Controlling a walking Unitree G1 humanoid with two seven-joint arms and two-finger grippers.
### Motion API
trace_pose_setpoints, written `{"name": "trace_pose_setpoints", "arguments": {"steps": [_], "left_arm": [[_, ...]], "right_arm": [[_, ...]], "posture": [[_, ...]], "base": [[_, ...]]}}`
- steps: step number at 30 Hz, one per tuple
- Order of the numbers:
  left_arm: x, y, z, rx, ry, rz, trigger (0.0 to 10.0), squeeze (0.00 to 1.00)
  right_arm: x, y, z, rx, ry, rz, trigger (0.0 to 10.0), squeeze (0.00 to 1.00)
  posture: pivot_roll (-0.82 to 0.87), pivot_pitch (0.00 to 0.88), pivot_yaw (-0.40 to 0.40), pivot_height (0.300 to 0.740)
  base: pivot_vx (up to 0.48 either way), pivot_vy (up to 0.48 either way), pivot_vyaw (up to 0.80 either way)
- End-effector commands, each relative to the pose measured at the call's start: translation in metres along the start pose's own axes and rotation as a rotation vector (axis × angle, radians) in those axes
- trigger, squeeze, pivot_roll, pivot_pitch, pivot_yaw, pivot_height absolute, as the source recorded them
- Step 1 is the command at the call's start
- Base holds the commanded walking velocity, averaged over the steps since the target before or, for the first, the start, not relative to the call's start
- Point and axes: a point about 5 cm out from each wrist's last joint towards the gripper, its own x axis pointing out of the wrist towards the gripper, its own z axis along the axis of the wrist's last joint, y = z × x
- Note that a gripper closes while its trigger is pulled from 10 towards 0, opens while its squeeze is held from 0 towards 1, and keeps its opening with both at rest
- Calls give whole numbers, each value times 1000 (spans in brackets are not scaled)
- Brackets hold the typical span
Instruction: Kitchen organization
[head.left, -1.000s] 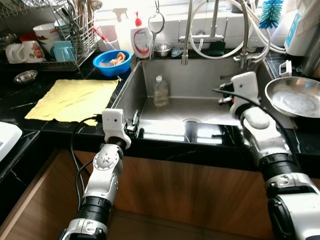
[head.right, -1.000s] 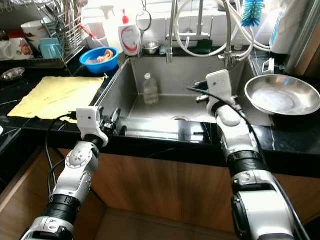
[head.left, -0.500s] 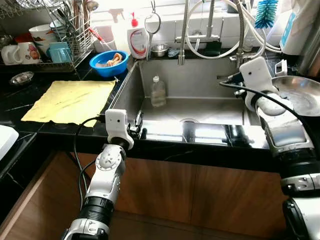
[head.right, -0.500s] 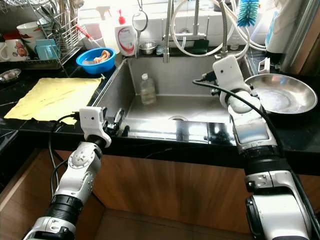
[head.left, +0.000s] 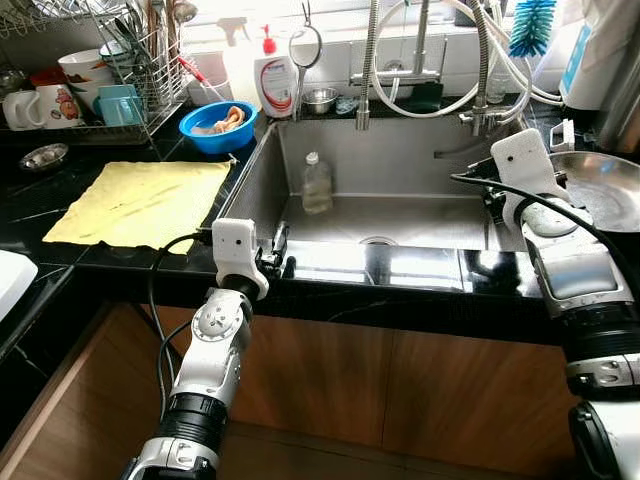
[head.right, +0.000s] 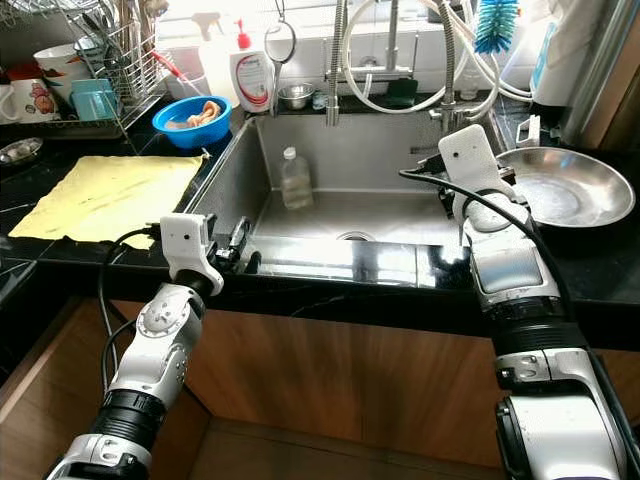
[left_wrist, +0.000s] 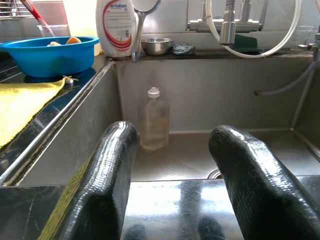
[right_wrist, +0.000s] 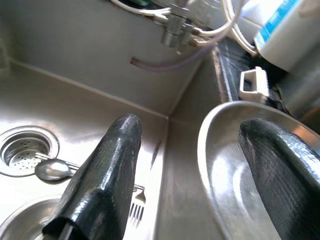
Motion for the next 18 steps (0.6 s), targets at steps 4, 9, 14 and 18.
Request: {"name": "trace_pose_setpoints", "arguments": {"steps": [4, 9, 14, 18], "left_arm": [[0, 3, 0, 32, 15, -18, 10000, 0], [0, 7, 0, 34, 17, -7, 10000, 0], [1, 7, 1, 37, 16, -10, 10000, 0], [2, 7, 3, 38, 14, -14, 10000, 0]], "right_arm": [[1, -3, -5, 33, 26, -9, 10000, 0], [4, -4, -11, 49, 59, -32, 10000, 0], [7, 0, -17, 53, 83, -25, 10000, 0], [8, 3, -20, 59, 95, -13, 10000, 0]], "posture": [[-228, 0, 128, 740], [-219, 0, 124, 740], [-215, 0, 126, 740], [-213, 0, 127, 740]], "base": [[0, 0, 0], [0, 0, 0], [0, 0, 0], [0, 0, 0]]}}
